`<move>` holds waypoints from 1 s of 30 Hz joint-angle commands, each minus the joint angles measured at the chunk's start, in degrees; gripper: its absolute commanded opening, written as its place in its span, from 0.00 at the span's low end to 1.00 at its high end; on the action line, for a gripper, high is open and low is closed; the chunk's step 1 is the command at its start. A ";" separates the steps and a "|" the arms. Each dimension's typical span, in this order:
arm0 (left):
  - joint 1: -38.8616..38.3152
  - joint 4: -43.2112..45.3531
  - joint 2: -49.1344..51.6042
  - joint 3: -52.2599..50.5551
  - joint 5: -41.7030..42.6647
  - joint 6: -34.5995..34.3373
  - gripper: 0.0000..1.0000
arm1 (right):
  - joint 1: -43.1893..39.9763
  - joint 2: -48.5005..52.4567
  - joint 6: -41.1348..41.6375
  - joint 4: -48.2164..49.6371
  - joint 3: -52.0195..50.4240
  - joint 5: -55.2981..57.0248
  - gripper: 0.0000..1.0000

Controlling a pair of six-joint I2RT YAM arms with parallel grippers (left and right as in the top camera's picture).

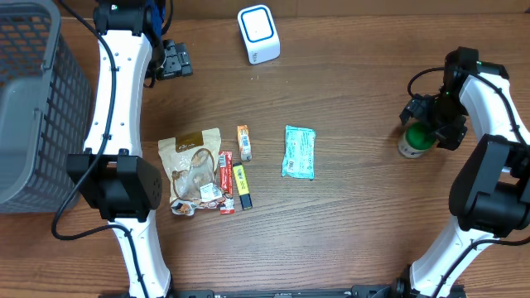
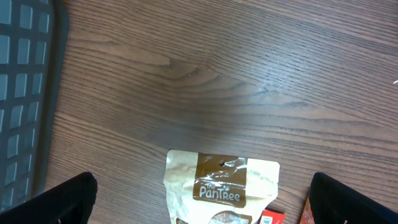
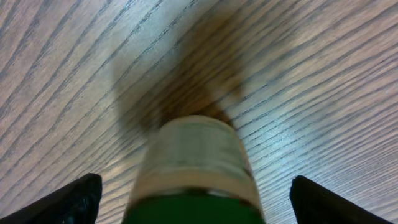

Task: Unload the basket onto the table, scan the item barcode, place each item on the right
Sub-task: 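Carry the jar back down to the right side of the table, then open the right gripper, release the jar and raise it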

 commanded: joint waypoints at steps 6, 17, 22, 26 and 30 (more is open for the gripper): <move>0.11 0.04 -0.46 0.07 -0.74 1.27 1.00 | 0.22 -0.44 0.02 3.30 0.26 0.39 0.98; 0.11 0.04 -0.46 0.07 -0.74 1.27 1.00 | 0.81 -0.48 -0.33 -9.14 13.77 0.20 0.96; 0.11 0.04 -0.46 0.07 -0.74 1.27 1.00 | 0.92 -0.46 -0.35 -11.61 14.32 -5.14 0.98; 0.11 0.04 -0.46 0.07 -0.74 1.27 1.00 | 2.19 -0.46 -0.39 -11.85 14.29 -12.52 0.95; 0.11 0.04 -0.46 0.07 -0.74 1.27 1.00 | 6.08 -0.46 -0.37 -10.88 14.29 -14.67 0.92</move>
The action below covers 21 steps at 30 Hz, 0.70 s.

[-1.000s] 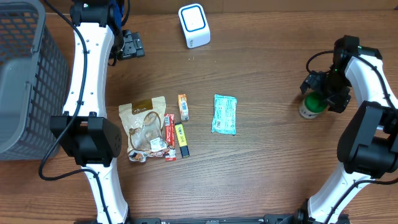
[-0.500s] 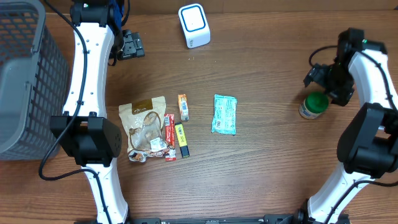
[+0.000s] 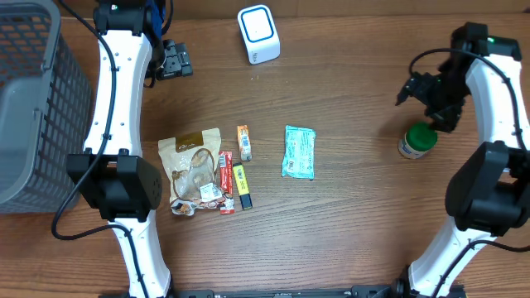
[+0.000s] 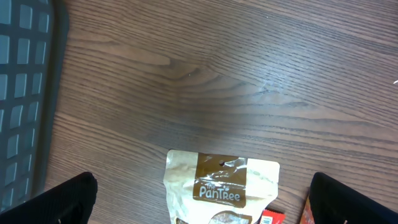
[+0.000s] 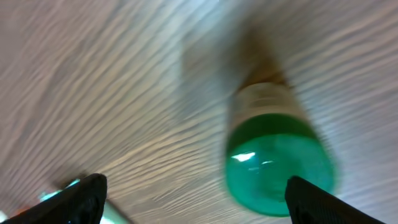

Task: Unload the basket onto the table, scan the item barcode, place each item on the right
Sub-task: 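Open the right gripper, release the jar and raise it, then move the right gripper left over the mint-green wipes pack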

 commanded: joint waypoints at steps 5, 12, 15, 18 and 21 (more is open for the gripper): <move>0.11 0.02 -0.46 0.07 -0.74 1.27 1.00 | 11.50 -0.46 -0.20 3.74 1.03 -4.33 0.91; 0.11 0.02 -0.46 0.04 -0.74 1.27 1.00 | 27.41 -0.22 -0.20 9.62 0.96 -4.28 0.91; 0.11 0.02 -0.46 0.07 -0.74 1.27 1.00 | 34.36 0.66 -0.17 12.20 0.96 -2.80 0.91; 0.11 0.02 -0.46 0.07 -0.74 1.27 1.00 | 40.44 1.75 -0.17 13.84 0.96 1.07 0.90; 0.11 0.02 -0.46 0.07 -0.74 1.27 1.00 | 45.22 2.82 -0.17 14.47 0.85 4.90 0.86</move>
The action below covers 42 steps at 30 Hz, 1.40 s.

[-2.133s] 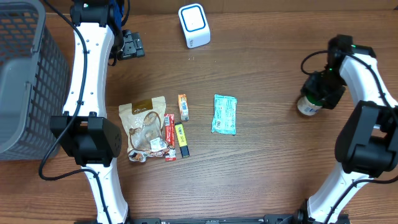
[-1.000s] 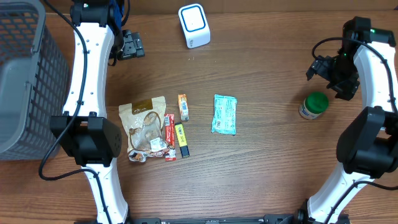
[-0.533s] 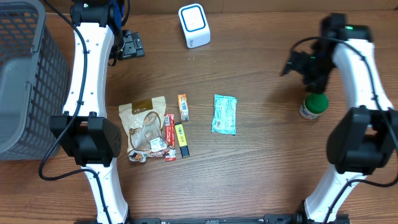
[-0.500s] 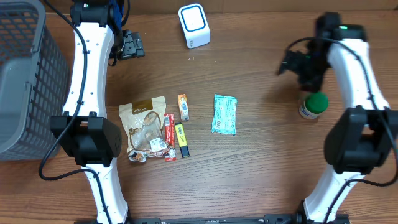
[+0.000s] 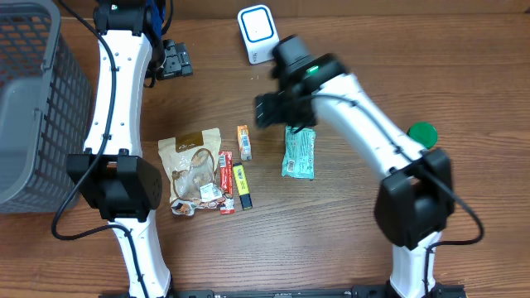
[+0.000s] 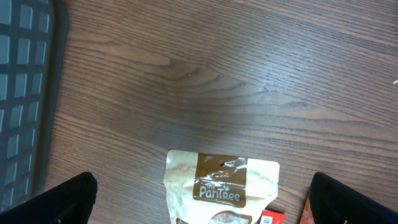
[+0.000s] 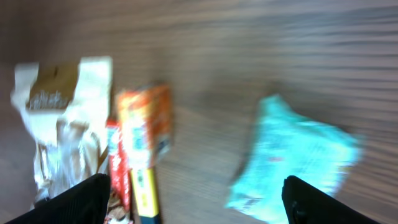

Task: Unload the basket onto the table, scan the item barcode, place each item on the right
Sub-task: 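Move the right gripper left over the mint-green wipes pack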

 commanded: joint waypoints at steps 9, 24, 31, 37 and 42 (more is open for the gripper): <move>0.11 0.04 -0.46 0.07 -0.76 1.27 1.00 | 7.52 2.97 0.26 1.81 -1.88 10.12 0.04; 0.11 0.04 -0.46 0.07 -0.76 1.27 1.00 | 4.07 4.72 1.05 13.92 -14.95 11.19 0.04; 0.11 0.04 -0.46 0.07 -0.76 1.27 1.00 | 0.98 4.79 1.99 16.83 -18.53 9.20 0.04; 0.11 0.04 -0.46 0.07 -0.76 1.27 1.00 | 0.31 4.79 1.99 16.57 -18.53 8.81 0.08; 0.11 0.04 -0.46 0.07 -0.74 1.27 1.00 | 0.33 4.79 1.97 16.59 -18.53 8.59 0.10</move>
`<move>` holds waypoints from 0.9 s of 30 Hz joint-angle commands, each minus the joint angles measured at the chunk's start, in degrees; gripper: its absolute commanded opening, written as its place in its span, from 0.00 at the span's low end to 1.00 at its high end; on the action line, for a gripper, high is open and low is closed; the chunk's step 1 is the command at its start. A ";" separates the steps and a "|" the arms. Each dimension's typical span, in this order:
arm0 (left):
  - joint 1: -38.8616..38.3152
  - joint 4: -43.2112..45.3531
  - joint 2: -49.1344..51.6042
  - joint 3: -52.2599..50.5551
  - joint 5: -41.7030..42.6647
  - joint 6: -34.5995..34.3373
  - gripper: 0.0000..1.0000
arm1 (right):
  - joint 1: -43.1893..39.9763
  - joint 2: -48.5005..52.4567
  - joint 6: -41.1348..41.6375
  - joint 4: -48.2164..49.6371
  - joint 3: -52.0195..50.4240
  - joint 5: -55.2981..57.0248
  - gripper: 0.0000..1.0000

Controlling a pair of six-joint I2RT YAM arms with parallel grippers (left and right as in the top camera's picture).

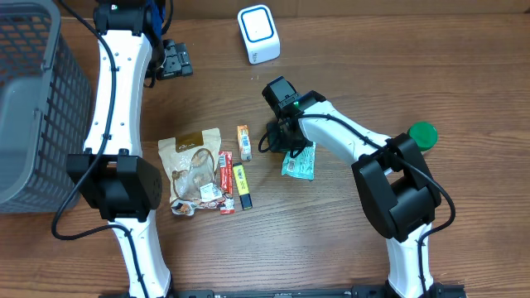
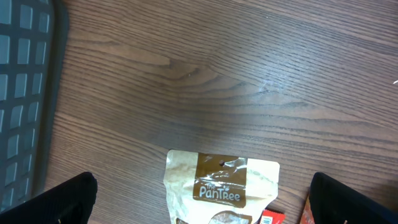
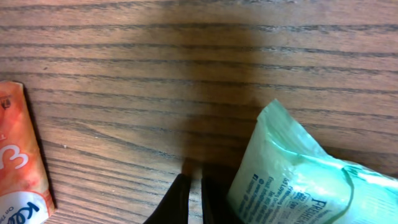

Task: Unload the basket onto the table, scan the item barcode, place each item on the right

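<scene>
A teal packet [image 1: 300, 159] lies flat at the table's middle; in the right wrist view the teal packet [image 3: 298, 174] fills the lower right. My right gripper [image 1: 280, 138] is down at the packet's left edge. Its fingers [image 3: 180, 199] stand almost together, shut, with only bare wood in the thin slit [image 3: 194, 190]; the packet lies just right of them, not between. The white scanner [image 1: 258, 33] sits at the back. My left gripper [image 1: 172, 60] hangs open at the back left, high over the table [image 2: 202, 205].
A beige PanTree pouch [image 1: 195, 165], a red bar [image 1: 225, 180], a yellow bar [image 1: 241, 184] and a small orange pack [image 1: 243, 142] lie left of the teal packet. A green-capped bottle [image 1: 422, 134] stands at the right. A grey basket [image 1: 33, 108] fills the far left.
My right gripper was open above the snacks and the teal packet. Now it is low at the packet's left edge, shut on nothing. The left arm has not moved.
My right gripper stood open around the green-capped bottle at the right. Then it was open above the bottle, which stayed upright. Then it was open over the snacks at the middle, and now it is shut beside the teal packet.
</scene>
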 commanded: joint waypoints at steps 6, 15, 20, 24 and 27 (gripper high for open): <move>0.11 0.04 -0.46 0.07 -0.76 1.27 1.00 | -0.33 0.52 0.24 -0.48 -1.16 0.17 0.13; 0.11 0.04 -0.46 0.07 -0.76 1.27 1.00 | -3.56 0.52 0.02 -10.03 -1.16 13.55 0.17; 0.11 0.04 -0.46 0.07 -0.76 1.27 1.00 | -9.44 0.52 0.00 -15.96 -1.16 18.45 0.22; 0.11 0.04 -0.46 0.07 -0.76 1.27 1.00 | -14.86 0.52 0.00 -18.14 -1.18 18.38 0.24; 0.11 0.04 -0.46 0.07 -0.76 1.27 1.00 | -18.58 0.52 0.00 -18.75 -1.18 16.17 0.24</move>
